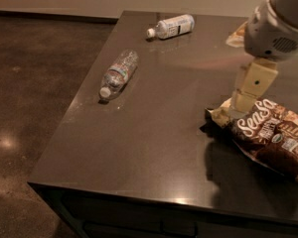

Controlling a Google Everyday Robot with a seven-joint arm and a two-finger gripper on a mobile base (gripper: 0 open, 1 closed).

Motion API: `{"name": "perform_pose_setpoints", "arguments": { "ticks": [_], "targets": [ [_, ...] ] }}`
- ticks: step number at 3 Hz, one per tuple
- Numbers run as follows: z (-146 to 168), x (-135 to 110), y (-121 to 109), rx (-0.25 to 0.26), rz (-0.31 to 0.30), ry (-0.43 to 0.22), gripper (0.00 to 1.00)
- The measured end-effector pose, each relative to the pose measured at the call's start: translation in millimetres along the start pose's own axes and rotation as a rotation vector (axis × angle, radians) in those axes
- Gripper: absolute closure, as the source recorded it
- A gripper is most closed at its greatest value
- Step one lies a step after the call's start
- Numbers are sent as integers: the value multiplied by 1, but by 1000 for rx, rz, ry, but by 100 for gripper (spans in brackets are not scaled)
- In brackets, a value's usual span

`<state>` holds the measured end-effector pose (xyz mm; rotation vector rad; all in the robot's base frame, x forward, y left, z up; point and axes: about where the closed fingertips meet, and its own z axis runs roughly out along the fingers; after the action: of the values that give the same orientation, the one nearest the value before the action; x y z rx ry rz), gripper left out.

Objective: Pick water bottle

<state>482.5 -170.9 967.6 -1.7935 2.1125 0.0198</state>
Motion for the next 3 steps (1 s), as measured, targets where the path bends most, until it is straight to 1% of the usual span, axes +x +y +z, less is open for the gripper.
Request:
{"name": "perform_pose_setpoints", "arguments": {
  "ticks": [2, 3],
  "targets": [
    [34, -65, -26, 24, -184, -81, 0],
    [49, -100, -38, 24, -295, -123, 0]
  ]
}}
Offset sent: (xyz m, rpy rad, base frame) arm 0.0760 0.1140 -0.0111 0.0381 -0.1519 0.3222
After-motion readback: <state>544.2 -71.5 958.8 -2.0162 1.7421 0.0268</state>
